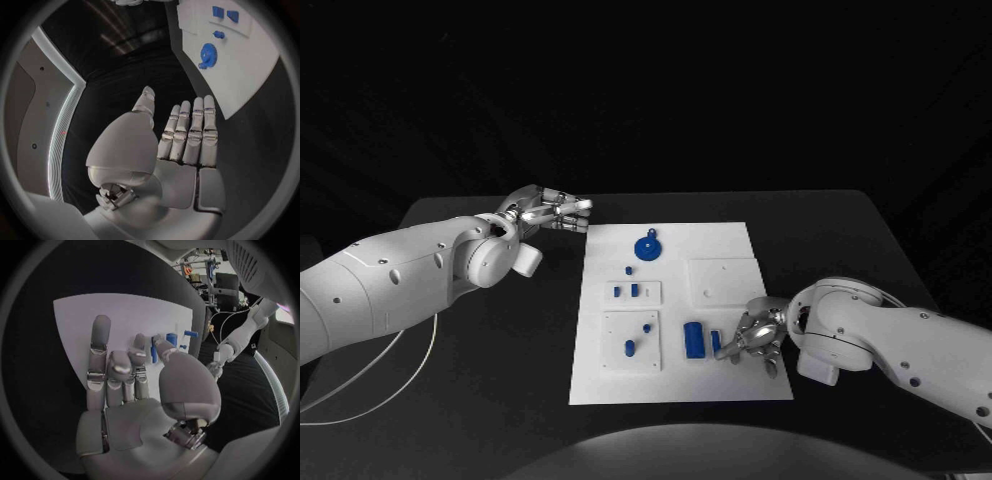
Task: Assemble the parts on the task board
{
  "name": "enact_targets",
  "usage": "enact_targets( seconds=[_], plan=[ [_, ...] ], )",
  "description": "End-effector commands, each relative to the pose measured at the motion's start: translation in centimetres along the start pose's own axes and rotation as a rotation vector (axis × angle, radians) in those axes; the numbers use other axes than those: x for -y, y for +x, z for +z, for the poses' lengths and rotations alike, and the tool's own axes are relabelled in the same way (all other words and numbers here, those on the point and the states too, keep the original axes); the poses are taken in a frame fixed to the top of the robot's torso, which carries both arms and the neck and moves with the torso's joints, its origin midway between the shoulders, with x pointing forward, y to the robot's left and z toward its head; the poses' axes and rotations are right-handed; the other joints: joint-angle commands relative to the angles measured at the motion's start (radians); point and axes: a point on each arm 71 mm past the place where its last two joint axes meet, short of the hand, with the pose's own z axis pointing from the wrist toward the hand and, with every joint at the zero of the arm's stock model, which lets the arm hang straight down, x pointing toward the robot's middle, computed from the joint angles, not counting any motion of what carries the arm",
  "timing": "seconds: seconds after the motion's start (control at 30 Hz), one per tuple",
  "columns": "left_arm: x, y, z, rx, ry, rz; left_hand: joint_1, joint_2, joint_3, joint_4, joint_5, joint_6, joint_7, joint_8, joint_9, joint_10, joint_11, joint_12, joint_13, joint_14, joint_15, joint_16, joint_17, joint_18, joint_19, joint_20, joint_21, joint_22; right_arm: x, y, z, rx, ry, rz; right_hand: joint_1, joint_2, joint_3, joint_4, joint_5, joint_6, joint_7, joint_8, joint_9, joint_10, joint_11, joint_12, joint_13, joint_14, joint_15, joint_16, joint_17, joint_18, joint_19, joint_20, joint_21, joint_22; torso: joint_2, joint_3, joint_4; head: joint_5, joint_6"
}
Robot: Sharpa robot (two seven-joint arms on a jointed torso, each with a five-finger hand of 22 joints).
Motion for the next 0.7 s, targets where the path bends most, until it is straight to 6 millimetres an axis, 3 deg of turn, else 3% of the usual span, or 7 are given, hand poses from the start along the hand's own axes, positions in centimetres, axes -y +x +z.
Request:
enact_targets(
  seconds=[0.03,0.2,0.3,0.4,0.43,0.47,0.7],
  plan=[
    [0.0,0.2,0.0,-0.019,0.004,-0.001,0.0,0.003,0.0,-0.002,0.001,-0.006,0.0,-0.002,0.001,-0.001,0.002,0.001,0.0,-0.009,0.0,0.002,-0.001,-0.013,-0.006,-0.001,-0.002,-0.001,0.5,0.3,0.2,-0.01,0.036,-0.008,-0.014,-0.009,-0.003,-0.004,0.016,0.001,-0.003,-0.005,-0.002,0.003,0.002,0.004,-0.001,0.002,0.001,0.004,-0.002,-0.003,0.039,0.002,0.005,-0.002,0.0,0.0009,0.0,0.001,0.001],
    [0.0,0.2,0.0,-0.018,0.004,-0.001,0.0,0.003,0.0,-0.002,0.001,-0.006,0.0,-0.002,0.001,-0.001,0.002,0.001,0.0,-0.009,0.0,0.002,-0.001,-0.013,-0.006,-0.001,-0.002,-0.001,0.4,0.4,0.0,-0.032,0.008,0.002,-0.018,-0.042,-0.04,0.028,0.045,0.002,0.0,-0.005,-0.003,-0.001,0.003,-0.003,-0.007,0.0,0.001,-0.004,-0.01,-0.002,0.038,0.002,0.001,-0.005,-0.001,0.0006,-0.0013,0.003,0.004],
    [0.0,0.2,0.0,-0.017,0.007,0.0,0.0,0.003,0.0,-0.002,0.001,-0.006,0.0,-0.002,0.001,-0.001,0.002,0.001,0.0,-0.009,0.0,0.002,-0.001,-0.013,-0.006,-0.001,-0.002,-0.001,0.5,0.4,-0.2,-0.048,-0.017,0.016,-0.009,-0.049,-0.147,0.076,0.054,-0.008,0.008,-0.004,-0.003,-0.011,0.006,-0.017,-0.018,-0.003,0.001,-0.018,-0.021,0.0,0.037,0.003,-0.008,-0.01,-0.001,0.0009,-0.0016,0.001,0.009],
    [0.1,0.1,0.1,-0.011,0.01,0.0,-0.002,0.003,-0.001,-0.002,0.002,-0.005,0.0,-0.002,0.001,-0.001,0.002,0.0,0.0,-0.008,0.0,0.002,-0.001,-0.013,-0.006,-0.001,-0.002,-0.001,0.4,0.0,-0.5,-0.057,-0.047,0.04,0.011,-0.037,-0.27,0.118,0.088,-0.029,0.016,-0.004,-0.024,-0.021,0.012,-0.023,-0.025,-0.004,0.004,-0.031,-0.03,0.003,0.037,0.005,-0.017,-0.016,-0.001,0.0007,-0.0017,0.0,0.014],
    [0.1,0.1,0.1,-0.009,0.011,0.0,-0.002,0.003,-0.001,-0.002,0.002,-0.005,0.0,-0.002,0.001,-0.001,0.002,0.0,0.0,-0.008,0.0,0.002,-0.001,-0.013,-0.006,-0.001,-0.002,-0.001,0.4,-0.2,-0.5,-0.056,-0.055,0.046,0.011,-0.004,-0.365,0.098,0.143,-0.045,0.02,-0.005,-0.04,-0.026,0.015,-0.025,-0.027,-0.005,0.006,-0.035,-0.032,0.004,0.037,0.007,-0.02,-0.018,-0.001,0.0005,-0.0016,-0.001,0.016],
    [0.1,0.0,0.1,-0.004,0.013,-0.002,-0.002,0.003,-0.001,-0.002,0.002,-0.005,0.0,-0.002,0.001,-0.001,0.002,0.0,0.0,-0.008,0.0,0.002,-0.001,-0.013,-0.006,-0.001,-0.002,-0.001,0.3,-0.7,-0.7,-0.051,-0.071,0.055,0.014,0.015,-0.425,0.084,0.145,-0.057,0.025,-0.006,-0.057,-0.033,0.018,-0.03,-0.032,-0.007,0.006,-0.041,-0.035,0.007,0.036,0.007,-0.024,-0.02,-0.001,0.0007,-0.0016,-0.003,0.02],
    [0.2,-0.1,0.2,0.027,0.027,-0.024,-0.002,0.005,0.0,-0.003,0.003,-0.005,-0.001,-0.002,0.001,0.001,0.001,0.001,0.0,-0.004,-0.002,0.002,-0.001,-0.013,-0.005,-0.001,-0.002,-0.001,-0.4,-4.1,-1.2,0.001,-0.15,0.111,0.055,-0.025,-0.441,0.175,0.082,-0.109,0.047,-0.006,-0.19,-0.059,0.032,-0.043,-0.058,-0.017,0.014,-0.07,-0.05,0.016,0.036,0.016,-0.046,-0.033,-0.002,0.0,-0.0004,-0.011,0.049]
  ],
)
